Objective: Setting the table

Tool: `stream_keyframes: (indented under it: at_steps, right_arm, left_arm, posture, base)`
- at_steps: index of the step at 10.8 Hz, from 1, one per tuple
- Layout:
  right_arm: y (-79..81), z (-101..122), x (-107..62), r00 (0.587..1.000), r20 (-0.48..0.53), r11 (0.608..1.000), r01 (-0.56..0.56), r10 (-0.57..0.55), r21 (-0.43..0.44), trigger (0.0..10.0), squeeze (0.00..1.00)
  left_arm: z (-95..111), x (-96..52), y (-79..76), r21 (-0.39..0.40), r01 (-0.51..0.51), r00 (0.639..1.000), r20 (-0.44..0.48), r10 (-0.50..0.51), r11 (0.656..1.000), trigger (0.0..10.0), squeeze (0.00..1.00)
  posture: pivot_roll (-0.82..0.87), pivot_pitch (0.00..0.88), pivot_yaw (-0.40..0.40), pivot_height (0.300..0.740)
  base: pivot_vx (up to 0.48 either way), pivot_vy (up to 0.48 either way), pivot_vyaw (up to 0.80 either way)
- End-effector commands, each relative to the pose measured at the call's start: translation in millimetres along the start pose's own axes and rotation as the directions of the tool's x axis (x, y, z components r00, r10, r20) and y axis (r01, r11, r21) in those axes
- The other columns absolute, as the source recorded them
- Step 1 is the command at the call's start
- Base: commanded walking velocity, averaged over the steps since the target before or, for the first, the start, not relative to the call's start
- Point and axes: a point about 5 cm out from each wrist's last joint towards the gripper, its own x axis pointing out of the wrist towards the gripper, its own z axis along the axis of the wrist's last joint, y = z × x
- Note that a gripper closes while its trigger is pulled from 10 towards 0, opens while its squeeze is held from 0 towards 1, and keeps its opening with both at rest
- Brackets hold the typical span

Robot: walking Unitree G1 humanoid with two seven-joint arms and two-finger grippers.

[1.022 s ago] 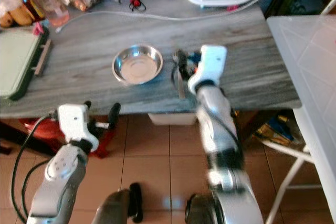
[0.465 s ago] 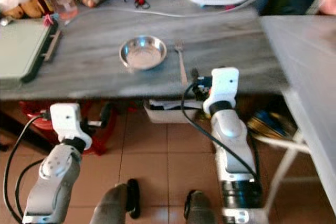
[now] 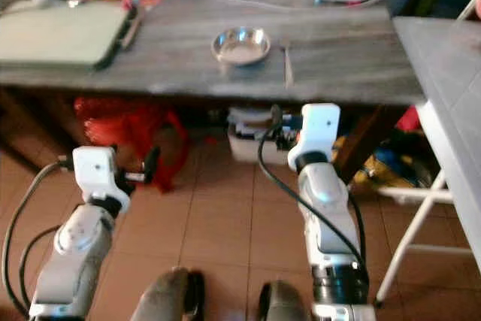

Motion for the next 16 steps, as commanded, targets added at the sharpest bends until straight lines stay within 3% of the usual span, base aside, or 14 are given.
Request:
stream_keyframes:
  at_steps: [1, 3, 6, 7, 8, 9, 13, 14, 15, 16]
  right_arm:
    - [-2.7, 1.6, -0.1, 1.000, -0.003, 1.000, 0.016, -0.016, 0.010, 10.0, 0.00]
    - [-6.8, -2.3, -0.4, 0.998, -0.037, 0.997, 0.048, -0.050, -0.055, 10.0, 0.00]
    - [-10.1, -6.2, -3.4, 0.998, -0.006, 0.972, 0.056, -0.058, -0.227, 10.0, 0.00]
    - [-11.2, -10.1, -3.6, 0.998, -0.014, 0.977, 0.064, -0.069, -0.201, 10.0, 0.00]
    - [-7.5, -16.8, -5.5, 0.994, -0.106, 0.999, 0.025, -0.030, -0.047, 10.0, 0.00]
    - [-6.9, -18.6, -4.1, 0.994, -0.104, 0.999, 0.017, -0.021, -0.042, 10.0, 0.00]
    - [-13.8, -19.9, -4.0, 0.992, -0.115, 0.998, 0.036, -0.042, -0.055, 10.0, 0.00]
    - [-12.7, -19.9, -5.6, 0.994, -0.100, 0.987, 0.025, -0.041, -0.160, 10.0, 0.00]
    - [-8.5, -25.7, -8.1, 0.985, -0.165, 0.999, 0.041, -0.044, -0.019, 10.0, 0.00]
    - [-8.2, -20.3, -5.1, 0.993, -0.110, 0.996, 0.035, -0.044, -0.080, 10.0, 0.00]
  left_arm:
    - [-2.5, -2.8, 0.7, 0.000, -0.007, 1.000, -0.012, 0.007, 1.000, 10.0, 0.00]
    - [-1.7, -4.5, 2.9, 0.005, -0.019, 1.000, -0.010, 0.019, 1.000, 10.0, 0.00]
    - [-4.4, -21.7, 7.0, 0.008, -0.008, 1.000, -0.017, 0.009, 1.000, 10.0, 0.00]
    - [-5.0, -18.9, 3.2, -0.016, 0.026, 1.000, -0.006, -0.026, 1.000, 10.0, 0.00]
    - [-1.7, -14.8, -2.3, -0.030, 0.045, 0.999, 0.011, -0.045, 0.999, 10.0, 0.00]
    - [0.6, -11.0, -8.1, -0.046, 0.077, 0.997, 0.026, -0.076, 0.996, 10.0, 0.00]
    - [2.6, -7.7, -4.9, -0.038, 0.077, 0.997, 0.034, -0.076, 0.996, 10.0, 0.00]
    - [2.4, -8.6, -5.1, -0.038, 0.076, 0.997, 0.034, -0.075, 0.996, 10.0, 0.00]
    - [1.2, -10.4, -6.2, -0.033, 0.074, 0.997, 0.030, -0.073, 0.997, 10.0, 0.00]
    - [0.8, -11.1, -6.8, -0.033, 0.075, 0.997, 0.027, -0.074, 0.997, 10.0, 0.00]
  posture:
    - [0.01, 0.118, 0.067, 0.740]
    - [0.01, 0.114, 0.067, 0.740]
    - [0.01, 0.099, 0.076, 0.740]
    - [0.01, 0.095, 0.070, 0.740]
    - [0.01, 0.089, 0.069, 0.740]
    - [0.00, 0.076, 0.069, 0.740]
    - [0.00, 0.081, 0.070, 0.740]
    - [0.00, 0.084, 0.069, 0.740]
    - [0.00, 0.096, 0.068, 0.740]
    - [0.00, 0.103, 0.067, 0.740]
  base:
    - [-0.304, 0.000, 0.00]
    - [-0.287, 0.000, 0.00]
    - [0.000, 0.000, 0.00]
    - [0.000, 0.000, 0.00]
    - [0.000, 0.000, 0.00]
    - [0.000, 0.000, 0.00]
    - [0.000, -0.370, 0.00]
    - [0.000, -0.352, 0.00]
    - [0.000, -0.360, 0.00]
    - [0.000, -0.356, 0.00]
